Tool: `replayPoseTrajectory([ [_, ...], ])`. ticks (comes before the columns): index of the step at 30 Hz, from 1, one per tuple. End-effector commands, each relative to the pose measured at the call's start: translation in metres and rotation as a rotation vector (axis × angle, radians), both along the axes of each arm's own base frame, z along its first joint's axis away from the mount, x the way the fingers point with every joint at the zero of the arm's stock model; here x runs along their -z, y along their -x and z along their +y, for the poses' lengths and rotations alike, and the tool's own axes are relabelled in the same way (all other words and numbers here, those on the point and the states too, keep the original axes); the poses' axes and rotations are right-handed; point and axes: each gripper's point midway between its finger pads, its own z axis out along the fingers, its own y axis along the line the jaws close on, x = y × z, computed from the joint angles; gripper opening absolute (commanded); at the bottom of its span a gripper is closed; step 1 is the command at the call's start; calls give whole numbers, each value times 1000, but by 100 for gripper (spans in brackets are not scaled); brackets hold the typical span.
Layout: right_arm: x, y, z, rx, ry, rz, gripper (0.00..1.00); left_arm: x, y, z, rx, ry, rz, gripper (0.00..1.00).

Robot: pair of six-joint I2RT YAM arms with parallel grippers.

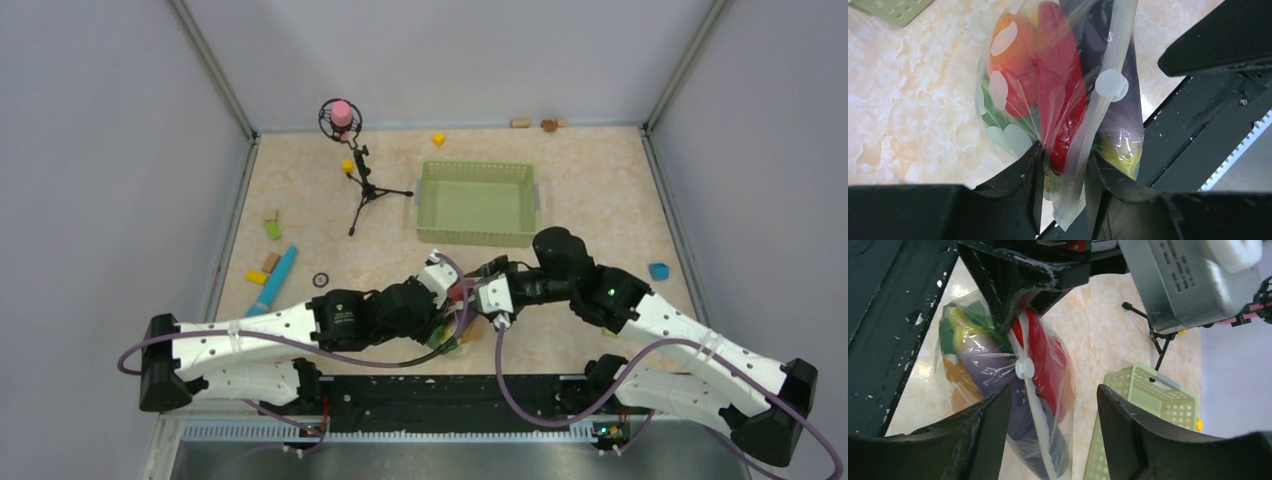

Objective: Place the food in the zip-top bag and seal the zipper
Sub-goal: Adjust the zipper food storage bag at the center of the board.

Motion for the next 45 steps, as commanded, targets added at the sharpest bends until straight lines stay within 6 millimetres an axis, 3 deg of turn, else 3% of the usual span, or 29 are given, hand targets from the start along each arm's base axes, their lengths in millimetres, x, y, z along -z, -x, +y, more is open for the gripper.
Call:
replayPoseTrajectory([
  [1, 7, 12, 4, -84, -5, 33, 60, -6, 0, -7, 30, 13, 3, 0],
  [4, 20, 9, 8, -68, 23, 80, 51, -11, 1, -9, 43, 32, -3, 0],
  [7, 32, 2, 12, -40, 57, 125, 47, -13, 0, -9, 48, 41, -7, 0],
  [11, 38, -3, 14, -29, 74, 158, 37, -13, 0, -8, 48, 46, 3, 0],
  [16, 35, -1, 13, -38, 59, 161, 0, -15, -4, -6, 19, 61, -1, 0],
  [17, 34, 1, 12, -40, 54, 161, 0, -18, -6, -5, -3, 67, -7, 0],
  [21, 29, 2, 10, -20, 22, 176, 0, -42, -23, 8, -147, 129, -59, 47],
  [22, 25, 0, 11, 0, 0, 184, 0, -49, -28, 15, -196, 154, -75, 53],
  [25, 9, -12, 14, 110, -108, 216, 0, -75, -41, 39, -345, 267, -131, 59],
  [28, 6, -15, 15, 170, -171, 269, 0, -96, -46, 59, -438, 416, -164, 65],
  [33, 1, -16, 19, 201, -241, 316, 0, -105, -41, 68, -416, 581, -196, 74],
  [37, -30, -37, 21, 351, -436, 384, 0, -105, -37, 69, -389, 594, -189, 80],
  [40, -54, -53, 14, 489, -586, 469, 0, -109, -30, 56, -289, 606, -207, 83],
  [45, -44, -41, 23, 549, -478, 729, 0, -129, -35, 28, -136, 689, -422, 87],
])
